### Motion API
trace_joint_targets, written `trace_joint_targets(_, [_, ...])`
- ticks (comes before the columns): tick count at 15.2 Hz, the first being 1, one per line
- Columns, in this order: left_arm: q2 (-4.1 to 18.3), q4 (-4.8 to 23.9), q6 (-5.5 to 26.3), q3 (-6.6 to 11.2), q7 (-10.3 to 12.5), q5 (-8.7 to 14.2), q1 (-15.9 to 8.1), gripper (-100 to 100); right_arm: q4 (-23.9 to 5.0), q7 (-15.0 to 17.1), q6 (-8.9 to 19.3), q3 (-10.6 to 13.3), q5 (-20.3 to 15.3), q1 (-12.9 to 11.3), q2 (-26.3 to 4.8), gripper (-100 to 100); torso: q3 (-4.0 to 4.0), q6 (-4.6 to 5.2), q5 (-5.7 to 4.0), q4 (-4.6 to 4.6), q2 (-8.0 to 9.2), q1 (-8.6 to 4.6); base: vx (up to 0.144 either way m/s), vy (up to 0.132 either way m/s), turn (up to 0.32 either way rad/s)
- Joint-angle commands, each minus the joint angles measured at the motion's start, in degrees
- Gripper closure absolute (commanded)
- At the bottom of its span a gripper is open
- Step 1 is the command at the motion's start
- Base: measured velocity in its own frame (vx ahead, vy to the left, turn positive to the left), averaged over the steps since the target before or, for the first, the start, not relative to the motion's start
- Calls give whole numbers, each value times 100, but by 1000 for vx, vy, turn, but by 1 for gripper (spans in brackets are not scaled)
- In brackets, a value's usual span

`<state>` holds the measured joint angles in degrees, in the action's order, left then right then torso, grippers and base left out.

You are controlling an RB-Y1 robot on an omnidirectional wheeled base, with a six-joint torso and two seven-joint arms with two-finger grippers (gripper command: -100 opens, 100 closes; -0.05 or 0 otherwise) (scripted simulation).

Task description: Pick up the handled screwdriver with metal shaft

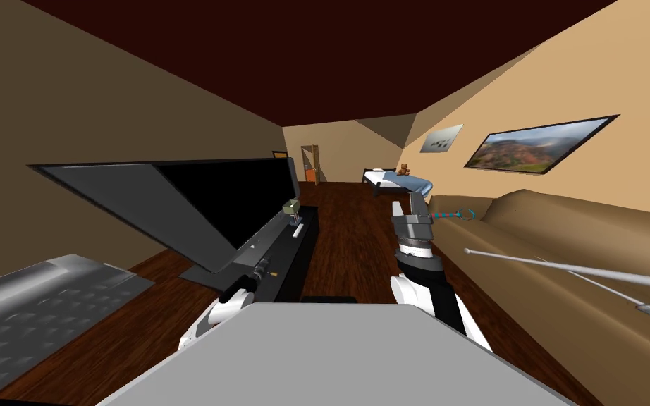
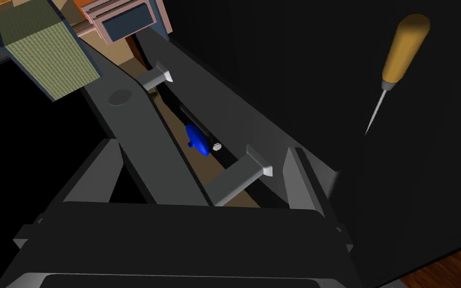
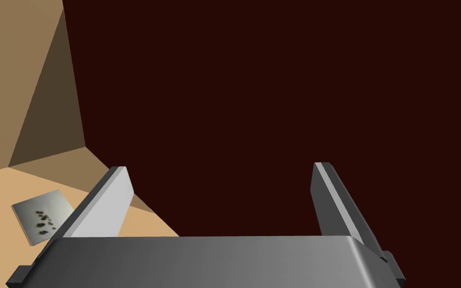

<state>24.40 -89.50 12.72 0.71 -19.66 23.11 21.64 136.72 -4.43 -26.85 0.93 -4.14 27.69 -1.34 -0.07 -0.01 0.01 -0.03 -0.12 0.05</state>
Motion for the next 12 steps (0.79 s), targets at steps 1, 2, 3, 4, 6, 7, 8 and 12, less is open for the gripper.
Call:
trace_joint_targets(1, [44, 211, 286, 42, -50, 142, -22, -100, 0, 0, 0, 0, 0, 0, 0, 0, 0, 0, 0, 0, 0, 0, 30, 13, -151])
trace_joint_targets(2, [44, 211, 378, 42, -50, 142, -22, -100, 0, 0, 0, 0, 0, 0, 0, 0, 0, 2, 0, 0, -1, 0, 35, 19, -141])
trace_joint_targets(3, [44, 211, 399, 42, -50, 142, -22, -100, 0, 0, 0, 0, 0, 0, 0, 0, -1, 1, 0, 0, -2, 0, 26, 17, -56])
trace_joint_targets(4, [82, 419, 589, 73, -87, 268, -64, -100, 0, 0, 0, 0, 0, 0, 0, 0, 0, 0, 0, 0, -1, 0, 33, 13, -142])
trace_joint_targets(6, [82, 419, 701, 73, -87, 268, -64, -100, 0, 0, 0, 0, 0, 0, 0, 0, -1, 2, 0, 0, -3, -1, 29, 17, -112])
trace_joint_targets(7, [115, 617, 901, 105, -119, 390, -106, -100, 0, 0, 0, 0, 0, 0, 0, 0, -1, 0, 0, 0, -1, 0, 30, 18, -159])
trace_joint_targets(8, [115, 617, 1000, 105, -119, 390, -106, -100, 0, 0, 0, 0, 0, 0, 0, 0, -1, 2, 0, 0, -1, 0, 34, 22, -156])
trace_joint_targets(12, [145, 807, 1295, 138, -147, 510, -148, -100, 0, 0, 0, 0, 0, 0, 0, 0, -1, 1, 1, 0, -3, 4, 29, 26, -92])
